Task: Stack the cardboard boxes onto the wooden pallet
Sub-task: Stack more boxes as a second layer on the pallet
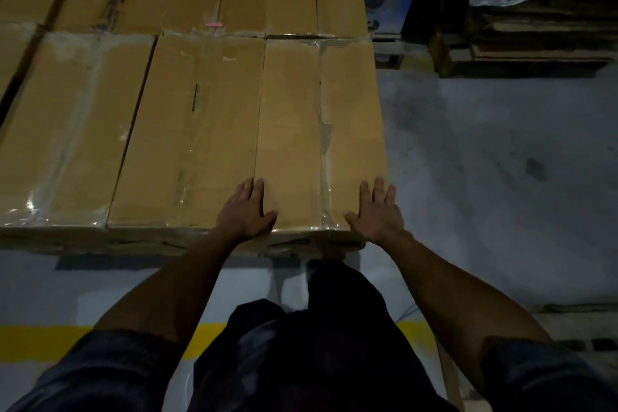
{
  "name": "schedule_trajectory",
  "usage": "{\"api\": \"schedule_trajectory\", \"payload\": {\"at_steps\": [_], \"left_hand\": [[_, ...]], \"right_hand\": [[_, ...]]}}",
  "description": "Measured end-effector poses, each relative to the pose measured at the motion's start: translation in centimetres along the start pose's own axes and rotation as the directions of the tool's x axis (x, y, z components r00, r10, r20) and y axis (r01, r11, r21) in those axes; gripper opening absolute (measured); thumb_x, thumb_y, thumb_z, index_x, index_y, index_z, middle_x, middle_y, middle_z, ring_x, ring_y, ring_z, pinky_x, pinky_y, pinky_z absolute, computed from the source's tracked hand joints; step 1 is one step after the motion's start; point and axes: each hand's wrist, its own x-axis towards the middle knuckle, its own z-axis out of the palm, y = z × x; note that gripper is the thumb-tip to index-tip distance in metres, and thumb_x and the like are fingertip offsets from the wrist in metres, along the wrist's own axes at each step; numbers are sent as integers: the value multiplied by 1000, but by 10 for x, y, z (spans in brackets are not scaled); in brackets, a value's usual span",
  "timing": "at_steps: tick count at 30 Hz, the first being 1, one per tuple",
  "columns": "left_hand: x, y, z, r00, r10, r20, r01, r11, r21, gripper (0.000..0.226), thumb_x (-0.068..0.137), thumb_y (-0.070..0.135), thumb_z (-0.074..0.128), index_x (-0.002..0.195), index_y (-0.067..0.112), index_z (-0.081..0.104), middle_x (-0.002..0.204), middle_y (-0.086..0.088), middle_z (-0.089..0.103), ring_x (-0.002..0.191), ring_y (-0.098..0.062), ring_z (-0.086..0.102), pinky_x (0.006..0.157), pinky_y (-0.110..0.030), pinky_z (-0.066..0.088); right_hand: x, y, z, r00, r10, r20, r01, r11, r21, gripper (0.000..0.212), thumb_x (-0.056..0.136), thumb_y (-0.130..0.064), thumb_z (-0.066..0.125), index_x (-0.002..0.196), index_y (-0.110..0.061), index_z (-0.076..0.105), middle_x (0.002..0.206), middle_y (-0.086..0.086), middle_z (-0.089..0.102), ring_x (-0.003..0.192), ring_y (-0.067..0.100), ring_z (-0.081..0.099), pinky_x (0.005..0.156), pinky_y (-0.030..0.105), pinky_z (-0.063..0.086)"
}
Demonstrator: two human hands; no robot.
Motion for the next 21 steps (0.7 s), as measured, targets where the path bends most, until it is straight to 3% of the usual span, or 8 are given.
{"api": "schedule_trajectory", "payload": {"at_steps": [5,8,14,21], "left_hand": [[-29,-9,16,999,53,13,-53,998,42,94,92,53,52,157,12,-3,165,-12,-6,152,-28,0,122,-43,14],[-35,-13,20,997,82,7,-82,988,128,102,89,51,58,157,11,-6,165,-12,-8,152,-28,-1,122,-44,16],[-35,-9,28,987,87,-136,-58,976,208,88,95,33,61,156,7,3,164,-14,9,151,-30,13,119,-41,27],[-38,-14,27,977,137,-164,-99,970,221,75,97,16,54,155,3,9,162,-15,20,148,-30,23,112,-41,37]], "right_hand": [[-27,7,16,999,-31,43,32,999,-18,103,89,-78,42,160,-23,-8,164,11,-25,149,47,-19,120,59,11],[-32,10,21,999,-42,34,43,998,-37,107,87,-74,54,160,-27,-9,165,10,-25,148,49,-17,119,59,15],[-31,7,30,996,-16,-87,13,999,-34,83,99,-50,54,161,-28,3,168,6,-13,148,52,2,114,57,29],[-28,5,28,987,-16,-161,12,1000,-29,70,100,-39,56,157,-25,18,168,10,0,142,54,18,107,58,37]]}}
